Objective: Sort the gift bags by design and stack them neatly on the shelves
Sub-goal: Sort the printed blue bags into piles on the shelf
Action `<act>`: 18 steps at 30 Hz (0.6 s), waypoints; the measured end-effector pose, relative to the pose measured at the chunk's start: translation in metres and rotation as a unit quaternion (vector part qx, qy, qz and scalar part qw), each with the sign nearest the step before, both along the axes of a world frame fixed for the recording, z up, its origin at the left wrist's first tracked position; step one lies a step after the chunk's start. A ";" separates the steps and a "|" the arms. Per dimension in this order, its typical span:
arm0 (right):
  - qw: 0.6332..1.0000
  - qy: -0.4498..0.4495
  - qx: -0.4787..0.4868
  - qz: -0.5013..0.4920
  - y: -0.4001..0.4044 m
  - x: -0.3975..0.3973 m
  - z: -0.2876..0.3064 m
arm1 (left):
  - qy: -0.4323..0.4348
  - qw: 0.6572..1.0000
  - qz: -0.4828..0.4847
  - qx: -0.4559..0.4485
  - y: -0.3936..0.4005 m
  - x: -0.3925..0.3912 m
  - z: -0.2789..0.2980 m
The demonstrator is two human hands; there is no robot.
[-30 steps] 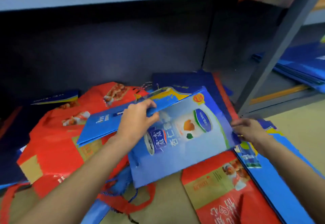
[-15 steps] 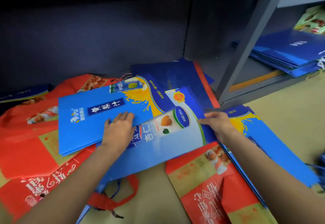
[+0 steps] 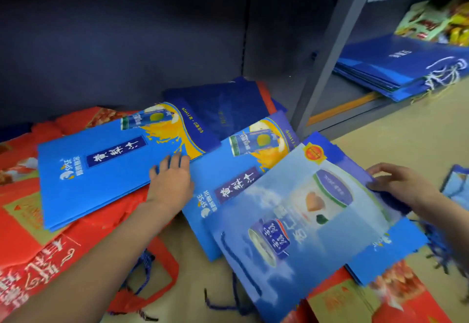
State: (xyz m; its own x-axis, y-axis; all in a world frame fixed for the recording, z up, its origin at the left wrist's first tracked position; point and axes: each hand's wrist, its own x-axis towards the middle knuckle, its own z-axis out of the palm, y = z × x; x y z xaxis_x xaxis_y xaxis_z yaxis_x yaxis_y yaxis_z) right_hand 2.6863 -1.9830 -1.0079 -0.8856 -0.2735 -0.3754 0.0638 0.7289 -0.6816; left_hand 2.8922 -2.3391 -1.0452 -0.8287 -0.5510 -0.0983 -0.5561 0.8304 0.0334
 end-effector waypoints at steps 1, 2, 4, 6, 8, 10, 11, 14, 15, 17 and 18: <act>1.000 0.002 -0.004 -0.005 0.010 -0.002 -0.001 | 0.017 0.999 -0.040 0.005 0.012 -0.007 -0.001; 1.000 0.004 -0.015 -0.005 0.018 -0.002 -0.001 | 0.033 0.996 -0.080 0.021 0.025 -0.016 -0.002; 0.999 0.017 -0.042 0.004 0.032 -0.001 0.000 | 0.056 0.984 -0.148 0.084 0.051 -0.036 -0.003; 0.997 0.035 -0.074 -0.009 0.042 0.003 0.002 | 0.057 0.968 -0.185 0.157 0.074 -0.055 -0.005; 0.990 0.038 -0.122 -0.055 0.054 0.005 0.006 | 0.040 0.964 -0.205 0.164 0.091 -0.068 -0.011; 0.981 0.046 -0.152 -0.114 0.069 0.001 0.009 | 0.024 0.963 -0.217 0.160 0.098 -0.079 -0.021; 0.976 0.049 -0.159 -0.142 0.078 0.000 0.012 | 0.024 0.954 -0.222 0.201 0.101 -0.085 -0.025; 0.963 0.080 -0.137 -0.217 0.109 -0.003 0.013 | 0.052 0.880 -0.220 0.418 0.114 -0.101 -0.028; 0.956 0.091 -0.130 -0.246 0.120 -0.002 0.012 | 0.056 0.860 -0.217 0.458 0.122 -0.108 -0.026; 0.939 0.117 -0.107 -0.304 0.142 -0.002 0.005 | 0.047 0.832 -0.223 0.505 0.143 -0.122 -0.023; 0.930 0.130 -0.099 -0.329 0.152 -0.002 0.000 | 0.039 0.822 -0.231 0.519 0.155 -0.130 -0.023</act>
State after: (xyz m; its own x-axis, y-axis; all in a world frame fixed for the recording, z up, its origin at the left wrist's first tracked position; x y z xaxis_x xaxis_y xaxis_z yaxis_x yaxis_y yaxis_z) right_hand 2.6845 -1.8307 -1.0081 -0.9398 0.3182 -0.1246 0.2652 0.4492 -0.8531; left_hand 2.7618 -2.1840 -1.0684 -0.9521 0.1705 -0.2538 -0.1527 0.4539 0.8779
